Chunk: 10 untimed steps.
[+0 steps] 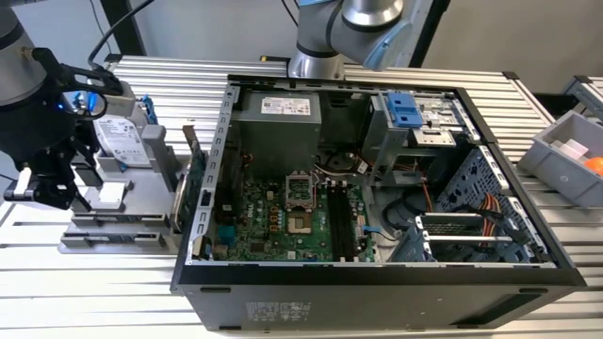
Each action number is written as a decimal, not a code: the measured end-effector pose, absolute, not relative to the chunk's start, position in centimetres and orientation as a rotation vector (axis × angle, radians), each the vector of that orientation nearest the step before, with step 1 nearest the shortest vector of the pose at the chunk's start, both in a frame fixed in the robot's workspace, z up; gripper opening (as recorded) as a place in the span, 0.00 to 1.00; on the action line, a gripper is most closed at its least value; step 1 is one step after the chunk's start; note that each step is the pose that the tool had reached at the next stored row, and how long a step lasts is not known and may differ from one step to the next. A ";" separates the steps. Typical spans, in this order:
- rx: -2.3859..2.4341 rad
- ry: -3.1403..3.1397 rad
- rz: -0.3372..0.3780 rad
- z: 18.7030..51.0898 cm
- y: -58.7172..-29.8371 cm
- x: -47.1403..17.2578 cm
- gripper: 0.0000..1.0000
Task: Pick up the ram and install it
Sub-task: 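Pick up the ram and move it above insertion slot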
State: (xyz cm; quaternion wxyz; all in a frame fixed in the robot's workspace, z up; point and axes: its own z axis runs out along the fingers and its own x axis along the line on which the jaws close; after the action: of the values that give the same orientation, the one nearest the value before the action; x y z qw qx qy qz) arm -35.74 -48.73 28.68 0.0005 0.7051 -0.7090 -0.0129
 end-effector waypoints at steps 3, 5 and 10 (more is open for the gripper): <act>2.214 -2.227 -0.040 28.5 -48.6 -35.7 1.00; 2.214 -2.227 -0.040 28.4 -48.4 -35.7 1.00; 2.214 -2.226 -0.039 28.1 -48.4 -35.7 1.00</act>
State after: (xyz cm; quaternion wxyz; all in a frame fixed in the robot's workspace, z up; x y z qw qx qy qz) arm -35.74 -48.39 28.10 0.0011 0.7051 -0.7090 -0.0123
